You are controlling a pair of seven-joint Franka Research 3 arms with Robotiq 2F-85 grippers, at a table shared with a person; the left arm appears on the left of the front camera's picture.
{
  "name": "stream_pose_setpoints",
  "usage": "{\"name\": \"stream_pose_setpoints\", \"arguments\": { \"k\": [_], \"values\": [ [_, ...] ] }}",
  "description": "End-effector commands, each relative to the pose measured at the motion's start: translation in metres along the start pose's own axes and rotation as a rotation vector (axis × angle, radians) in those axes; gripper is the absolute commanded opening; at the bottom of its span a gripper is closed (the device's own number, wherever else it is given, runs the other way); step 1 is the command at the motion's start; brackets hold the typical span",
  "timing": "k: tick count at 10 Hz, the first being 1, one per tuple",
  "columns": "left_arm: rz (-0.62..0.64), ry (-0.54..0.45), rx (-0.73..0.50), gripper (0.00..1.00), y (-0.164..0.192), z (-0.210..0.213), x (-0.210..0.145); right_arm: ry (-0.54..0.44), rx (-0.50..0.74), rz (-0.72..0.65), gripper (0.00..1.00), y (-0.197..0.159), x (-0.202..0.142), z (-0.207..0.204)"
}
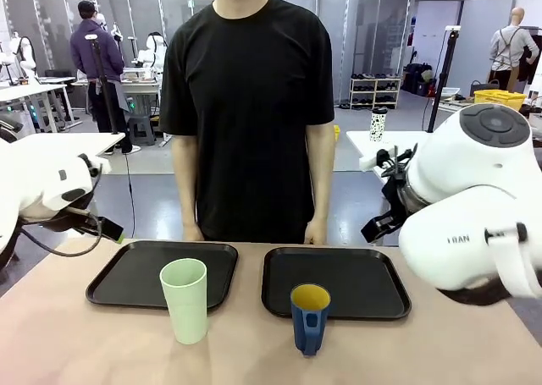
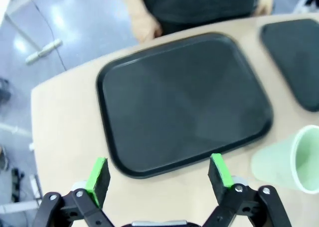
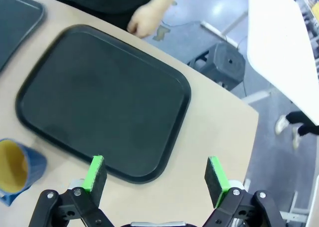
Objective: Sort and store the cups by type.
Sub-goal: Pick up the Reusable plastic cup.
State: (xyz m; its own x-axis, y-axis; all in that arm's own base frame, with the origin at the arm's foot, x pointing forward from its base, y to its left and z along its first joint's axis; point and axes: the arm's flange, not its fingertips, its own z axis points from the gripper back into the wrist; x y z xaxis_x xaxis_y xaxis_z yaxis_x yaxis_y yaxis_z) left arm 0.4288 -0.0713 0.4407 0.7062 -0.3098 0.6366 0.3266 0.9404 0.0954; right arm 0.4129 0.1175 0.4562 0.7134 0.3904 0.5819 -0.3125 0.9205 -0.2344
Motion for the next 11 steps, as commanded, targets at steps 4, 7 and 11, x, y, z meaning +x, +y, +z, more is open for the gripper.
{"name": "stream_pose_setpoints", "arguments": {
  "k": [4,7,11],
  "values": [
    [0.151,0.027,-0.04,1.0,0.055,-0.054,0.01,0.097,0.063,-0.085,1.0,-0.043,0.022,-0.08],
    [0.175,0.042,-0.039,1.0,0.062,-0.063,0.007,0.118,0.061,-0.105,1.0,-0.048,0.022,-0.089],
    [0.189,0.057,-0.027,1.0,0.05,-0.053,0.004,0.121,0.053,-0.104,1.0,-0.045,0.016,-0.093]
  ]
}}
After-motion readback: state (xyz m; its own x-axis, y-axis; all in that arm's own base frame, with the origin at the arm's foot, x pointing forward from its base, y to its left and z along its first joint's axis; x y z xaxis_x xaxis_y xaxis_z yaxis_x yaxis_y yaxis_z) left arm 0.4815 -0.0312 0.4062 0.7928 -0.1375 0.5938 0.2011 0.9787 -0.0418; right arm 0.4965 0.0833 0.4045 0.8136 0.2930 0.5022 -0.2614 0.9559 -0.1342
